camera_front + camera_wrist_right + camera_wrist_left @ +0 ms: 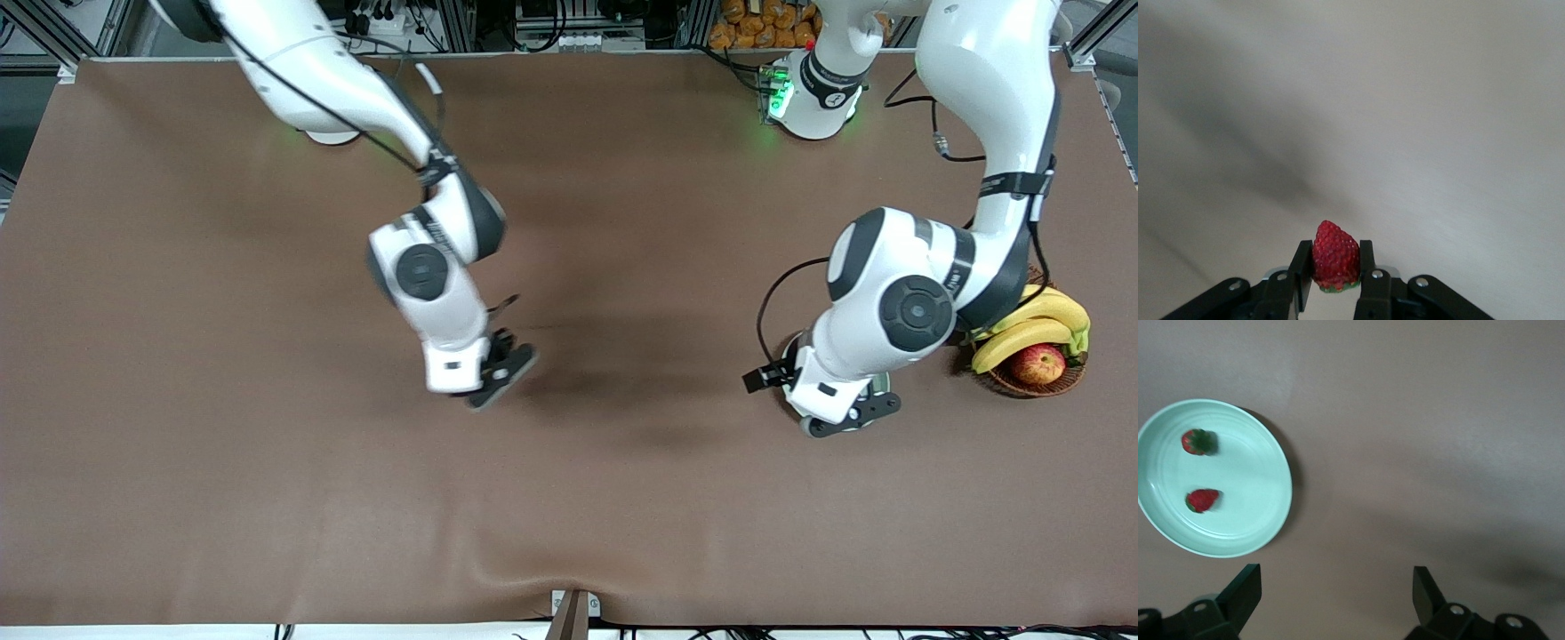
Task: Collect all strawberries into plate
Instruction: 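Carry the last strawberry to the middle while the left gripper approaches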
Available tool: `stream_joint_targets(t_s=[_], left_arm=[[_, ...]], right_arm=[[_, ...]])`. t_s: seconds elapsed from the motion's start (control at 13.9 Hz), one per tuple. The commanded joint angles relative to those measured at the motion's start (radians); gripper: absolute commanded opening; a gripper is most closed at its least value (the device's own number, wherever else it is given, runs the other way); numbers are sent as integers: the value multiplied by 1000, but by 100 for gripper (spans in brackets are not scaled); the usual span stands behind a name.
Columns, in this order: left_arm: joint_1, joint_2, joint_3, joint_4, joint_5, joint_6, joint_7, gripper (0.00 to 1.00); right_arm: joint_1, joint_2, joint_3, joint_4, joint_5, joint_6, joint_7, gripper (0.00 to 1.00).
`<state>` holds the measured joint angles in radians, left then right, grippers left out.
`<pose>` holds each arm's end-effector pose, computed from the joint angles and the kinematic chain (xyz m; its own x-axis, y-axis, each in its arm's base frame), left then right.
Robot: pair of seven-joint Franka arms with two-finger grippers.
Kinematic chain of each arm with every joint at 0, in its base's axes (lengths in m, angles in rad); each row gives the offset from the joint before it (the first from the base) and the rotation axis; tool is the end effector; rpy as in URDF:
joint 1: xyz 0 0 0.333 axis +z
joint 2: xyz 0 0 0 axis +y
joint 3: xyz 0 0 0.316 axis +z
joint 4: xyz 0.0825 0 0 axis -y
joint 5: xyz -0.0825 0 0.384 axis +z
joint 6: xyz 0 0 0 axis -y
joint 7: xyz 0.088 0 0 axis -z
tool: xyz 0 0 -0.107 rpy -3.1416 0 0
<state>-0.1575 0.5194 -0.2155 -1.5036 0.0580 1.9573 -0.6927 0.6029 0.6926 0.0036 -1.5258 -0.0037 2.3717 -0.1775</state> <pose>0.6522 -0.2267 0.3667 0.9463 0.3145 -0.0756 0.3159 -0.9488 0.0072 0.5956 0.4126 0.2653 0.6976 0.7006 0.1502 0.7054 -0.7083 0.0276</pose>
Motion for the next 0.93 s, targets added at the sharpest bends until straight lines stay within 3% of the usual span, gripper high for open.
stream_joint_targets(t_s=[0.0,0.29,0.65,0.72,0.79,0.86], left_arm=[[-30,31,4,45,-17,-8,-63,100],[-43,53,4,48,-17,-3,-94,100],[-65,86,5,48,-15,3,-140,100],[-66,90,5,48,-15,5,-143,100],[-73,96,5,48,-17,15,-148,100],[-74,105,5,46,-17,31,-166,100]], right_arm=[[81,77,-13,116,18,-17,102,0],[191,200,-16,246,18,-14,306,0],[201,341,-13,381,21,53,375,0],[201,349,-4,386,21,61,380,7],[196,347,16,386,19,58,392,56],[187,337,21,380,16,54,391,100]])
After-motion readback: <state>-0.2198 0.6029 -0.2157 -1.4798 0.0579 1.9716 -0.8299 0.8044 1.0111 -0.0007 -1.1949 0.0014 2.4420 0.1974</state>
